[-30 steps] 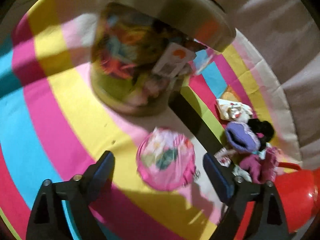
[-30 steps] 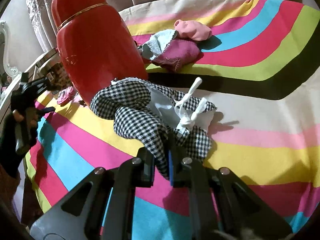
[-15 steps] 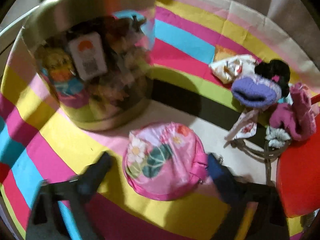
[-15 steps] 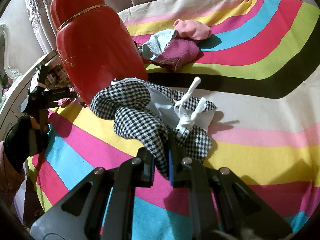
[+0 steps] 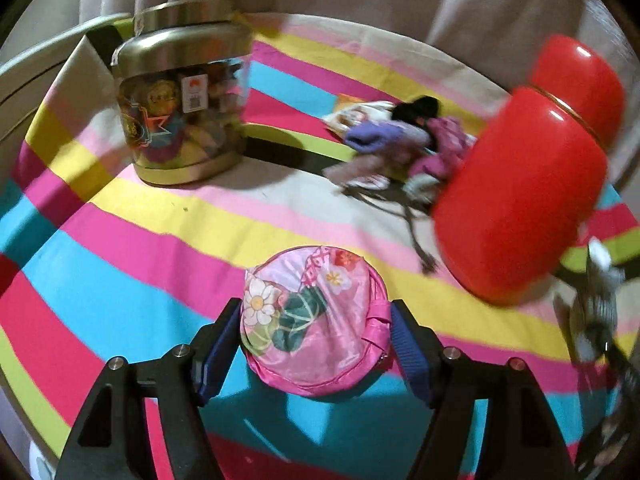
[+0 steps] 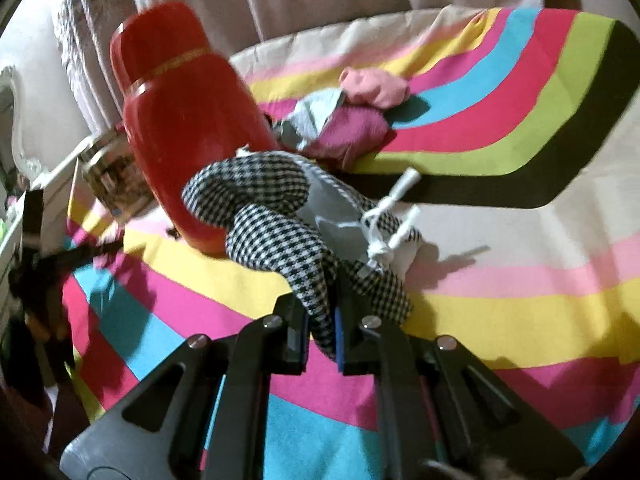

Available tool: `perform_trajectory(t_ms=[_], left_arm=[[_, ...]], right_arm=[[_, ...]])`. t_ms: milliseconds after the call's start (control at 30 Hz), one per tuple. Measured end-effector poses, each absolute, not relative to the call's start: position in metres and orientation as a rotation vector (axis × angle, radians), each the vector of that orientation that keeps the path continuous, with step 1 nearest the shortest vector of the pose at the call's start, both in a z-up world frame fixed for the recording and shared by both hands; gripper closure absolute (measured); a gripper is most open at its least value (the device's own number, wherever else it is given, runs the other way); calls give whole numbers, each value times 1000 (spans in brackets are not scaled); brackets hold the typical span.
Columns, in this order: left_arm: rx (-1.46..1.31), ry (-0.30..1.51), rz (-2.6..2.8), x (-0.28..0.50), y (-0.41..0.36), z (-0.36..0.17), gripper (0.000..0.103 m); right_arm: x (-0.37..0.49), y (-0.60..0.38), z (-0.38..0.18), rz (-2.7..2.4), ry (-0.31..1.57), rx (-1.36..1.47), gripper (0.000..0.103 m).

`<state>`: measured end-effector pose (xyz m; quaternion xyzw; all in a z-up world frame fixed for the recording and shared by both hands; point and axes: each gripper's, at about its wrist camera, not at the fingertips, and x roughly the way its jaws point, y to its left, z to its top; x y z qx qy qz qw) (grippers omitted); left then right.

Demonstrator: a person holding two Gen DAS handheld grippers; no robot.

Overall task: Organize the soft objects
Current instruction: 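Lift the pouch and houndstooth bag and carry both toward the box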

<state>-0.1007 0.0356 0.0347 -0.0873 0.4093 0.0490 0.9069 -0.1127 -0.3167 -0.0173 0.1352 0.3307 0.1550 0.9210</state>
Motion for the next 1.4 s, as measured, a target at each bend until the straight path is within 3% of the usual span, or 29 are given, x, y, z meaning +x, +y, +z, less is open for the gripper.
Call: perform_trajectory(t_ms=[667,1400], left_arm=[[-91,750,-13,-180,-5,70,30],[-104,712,147,-249,55,89,30]], right_arm=[[-178,-289,53,474,569,292,91],[-219,-196,81,719,587,141,91]])
